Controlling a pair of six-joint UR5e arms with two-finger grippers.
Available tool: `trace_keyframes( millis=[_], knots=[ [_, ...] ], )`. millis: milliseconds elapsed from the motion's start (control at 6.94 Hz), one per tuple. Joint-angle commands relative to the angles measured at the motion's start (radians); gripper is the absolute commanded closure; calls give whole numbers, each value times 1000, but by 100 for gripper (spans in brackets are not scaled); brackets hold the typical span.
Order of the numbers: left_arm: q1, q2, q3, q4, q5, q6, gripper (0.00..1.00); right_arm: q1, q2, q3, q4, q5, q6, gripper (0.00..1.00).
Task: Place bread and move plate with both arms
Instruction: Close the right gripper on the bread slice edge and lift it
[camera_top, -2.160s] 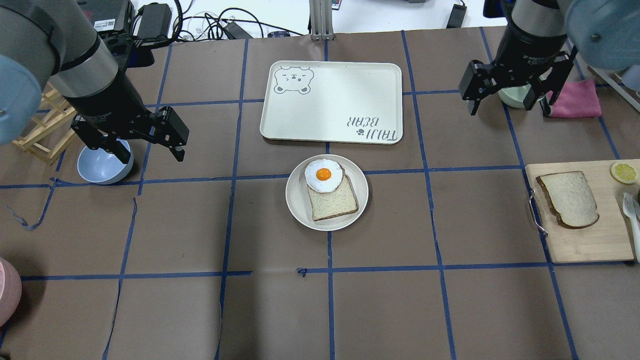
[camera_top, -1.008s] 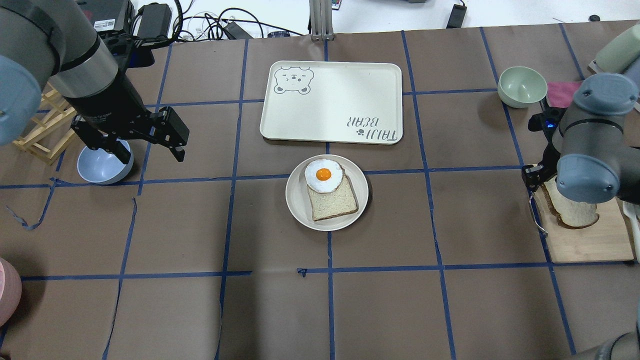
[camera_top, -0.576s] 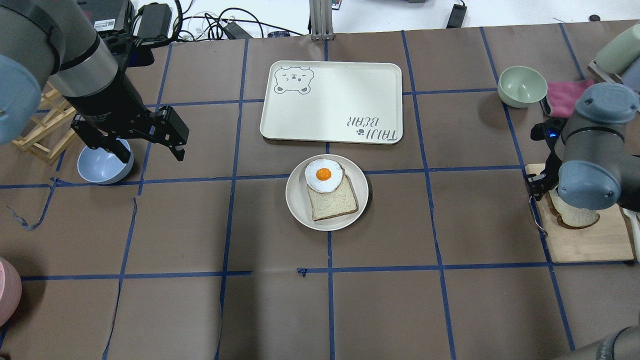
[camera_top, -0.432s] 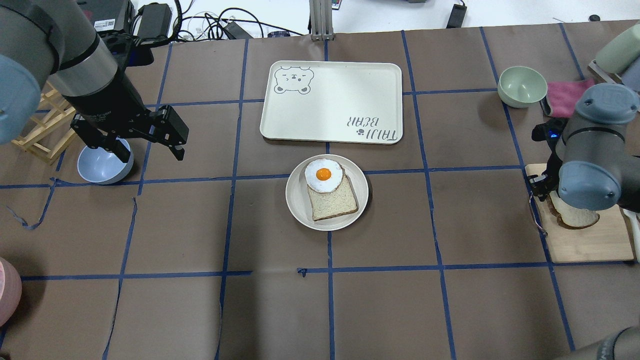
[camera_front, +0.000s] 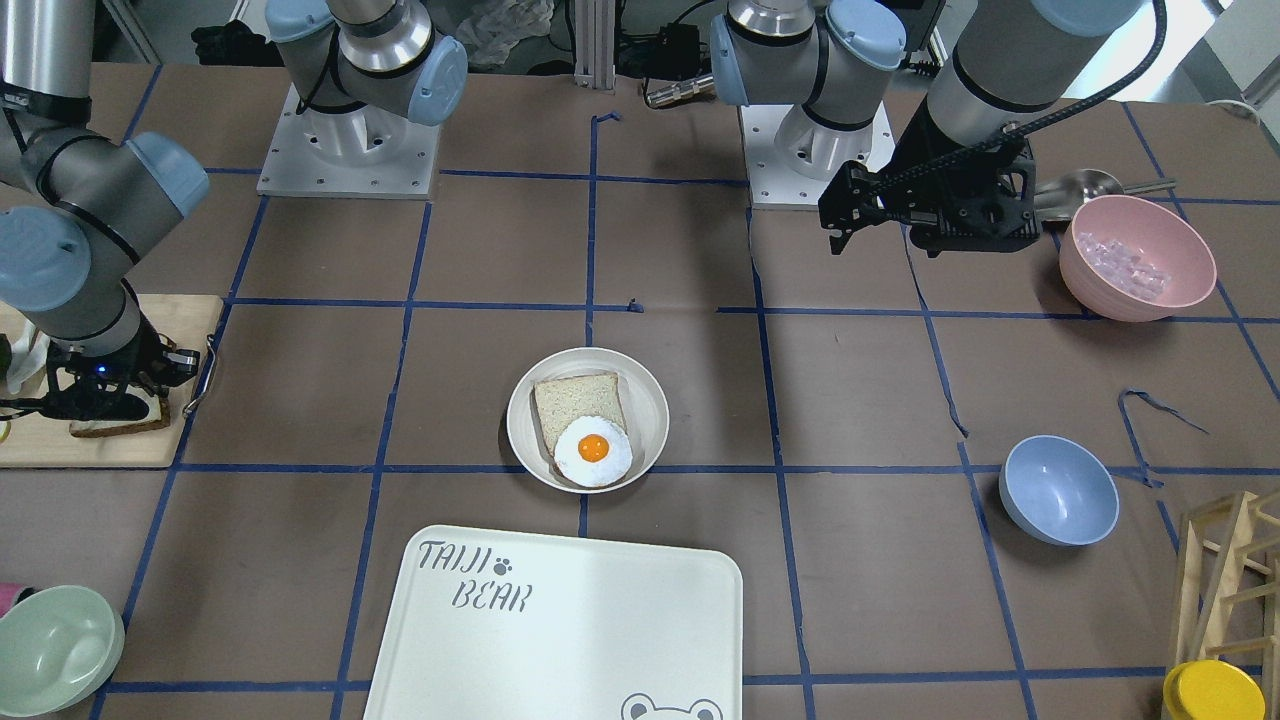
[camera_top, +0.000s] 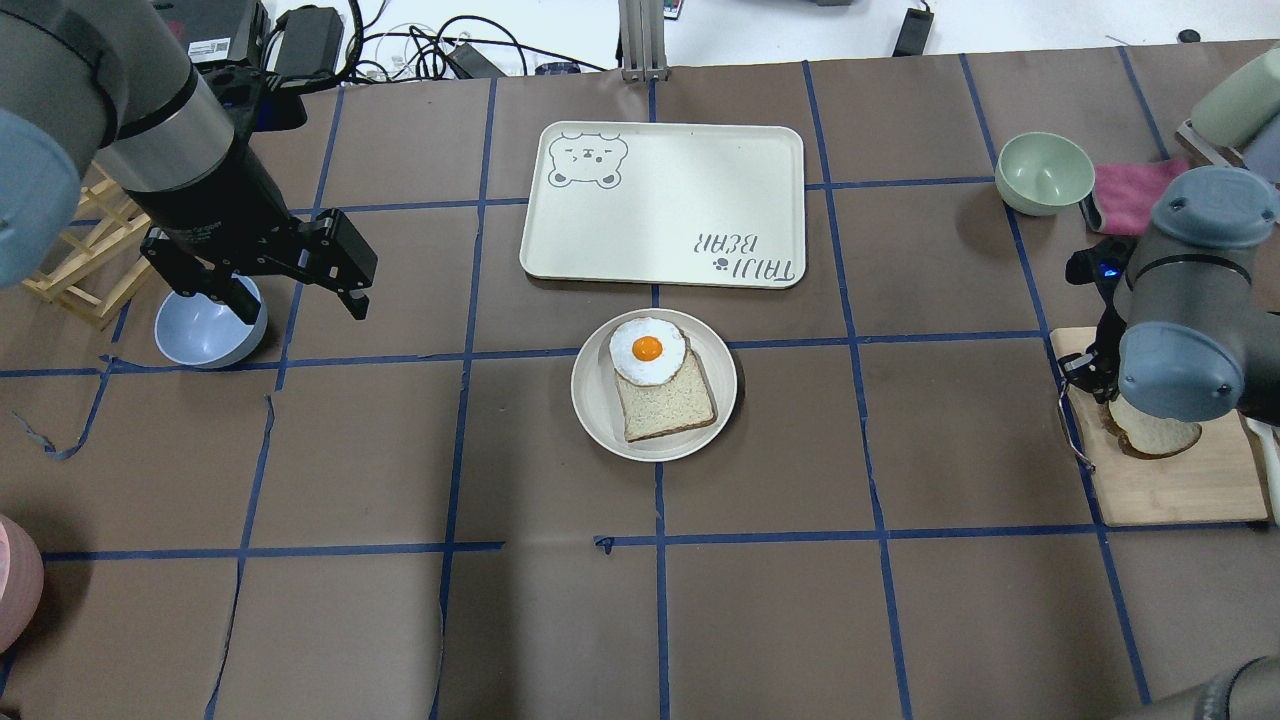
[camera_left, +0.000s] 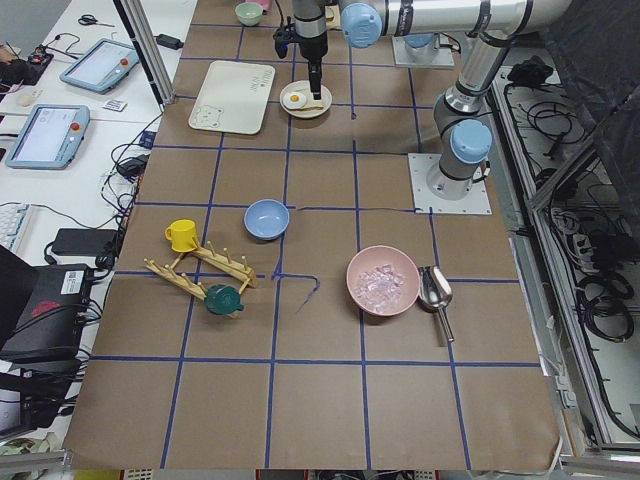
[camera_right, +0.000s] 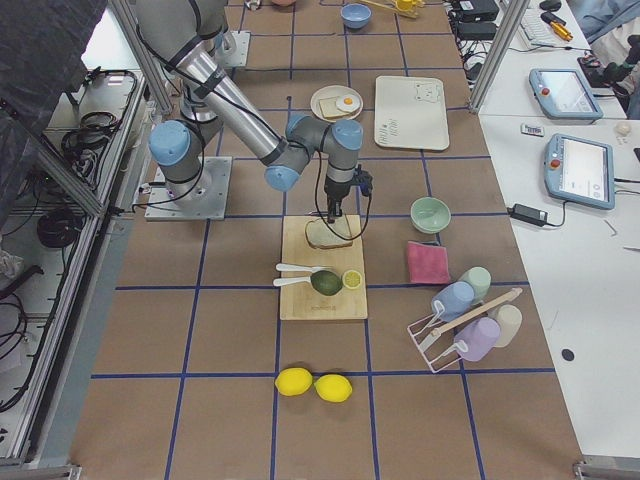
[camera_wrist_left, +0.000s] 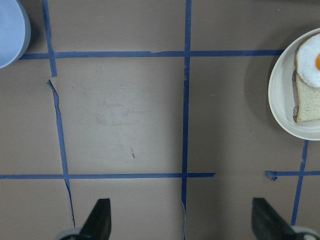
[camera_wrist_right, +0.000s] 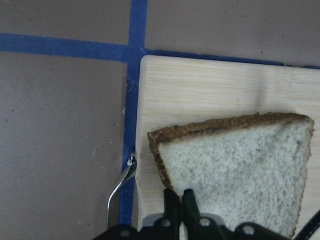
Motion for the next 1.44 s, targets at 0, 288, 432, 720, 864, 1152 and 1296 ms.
trace_keyframes(
  millis=[0, 288, 432, 720, 864, 1152, 1296],
  knots=[
    [0, 0, 0, 0, 0, 0, 0, 0, -16, -1, 14, -3, 2, 100],
    [0, 0, -1, -1, 0, 0, 0, 2, -74, -7, 14, -4, 11, 100],
    [0, 0, -1, -1, 0, 0, 0, 2, -75, -7, 14, -4, 11, 100],
    [0, -2, -1, -1, 2, 0, 0, 11, -94, -29, 20, -21, 23, 100],
    [0, -2, -1, -1, 2, 0, 0, 21, -126, -58, 102, -21, 88, 100],
    [0, 0, -1, -1, 2, 0, 0, 159, -141, -198, 296, -46, 232, 100],
    [2, 0, -1, -1, 2, 0, 0, 242, -136, -308, 442, -62, 337, 100]
  ],
)
